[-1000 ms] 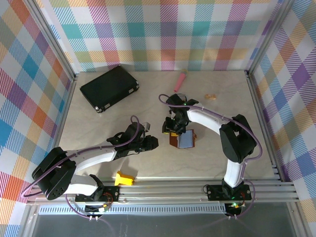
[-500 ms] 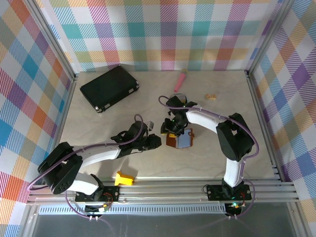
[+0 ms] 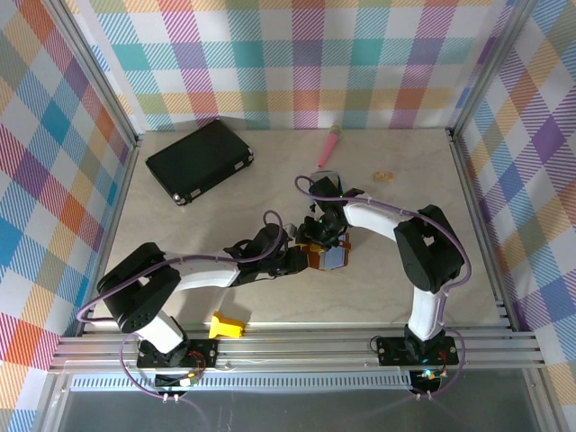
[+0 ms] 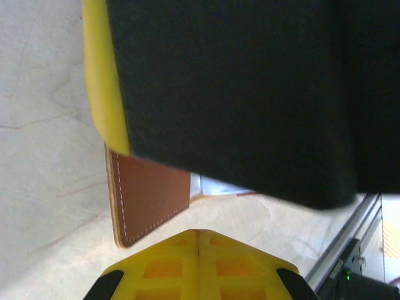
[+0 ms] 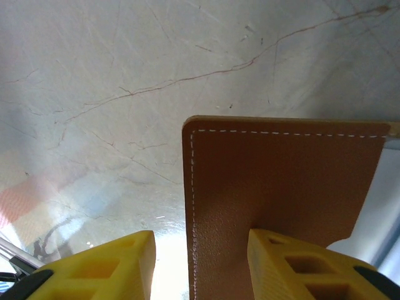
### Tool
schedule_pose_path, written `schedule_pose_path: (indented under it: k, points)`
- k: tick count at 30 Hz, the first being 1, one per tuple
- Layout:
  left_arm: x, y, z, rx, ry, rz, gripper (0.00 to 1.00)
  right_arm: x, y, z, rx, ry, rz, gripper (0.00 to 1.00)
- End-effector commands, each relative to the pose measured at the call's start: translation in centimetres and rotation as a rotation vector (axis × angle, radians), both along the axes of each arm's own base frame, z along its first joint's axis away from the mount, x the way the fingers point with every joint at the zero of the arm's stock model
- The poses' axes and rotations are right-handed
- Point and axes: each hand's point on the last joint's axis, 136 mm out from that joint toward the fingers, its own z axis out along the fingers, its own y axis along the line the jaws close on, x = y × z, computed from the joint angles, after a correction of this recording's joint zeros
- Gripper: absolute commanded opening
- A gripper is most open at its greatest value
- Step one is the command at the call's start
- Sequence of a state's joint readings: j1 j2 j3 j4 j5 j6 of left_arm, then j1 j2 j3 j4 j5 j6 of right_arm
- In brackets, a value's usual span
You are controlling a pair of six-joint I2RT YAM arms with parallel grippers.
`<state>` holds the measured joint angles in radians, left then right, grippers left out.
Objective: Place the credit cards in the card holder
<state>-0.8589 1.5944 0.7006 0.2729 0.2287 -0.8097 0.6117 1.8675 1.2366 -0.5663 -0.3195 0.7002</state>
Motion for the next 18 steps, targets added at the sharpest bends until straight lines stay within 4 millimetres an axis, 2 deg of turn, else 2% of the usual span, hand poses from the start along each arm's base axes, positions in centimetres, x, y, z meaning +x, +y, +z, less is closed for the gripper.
schedule_pose_path:
  k: [1, 9, 18]
  points:
    - [1.1, -1.1, 0.6, -0.033, -0.036, 0.027, 0.00, -0.2, 0.2, 0.5, 0.030, 0.004, -0.004, 0.43]
    - [1.9, -0.6, -1.3, -0.011, -0.048, 0.090, 0.00, -0.3, -1.1, 2.2, 0.013, -0.061, 0.022, 0.46]
    - [2.6, -0.9, -2.7, -0.007, -0.034, 0.124, 0.00, -1.9, -5.6, 3.2, -0.047, -0.094, 0.006, 0.49]
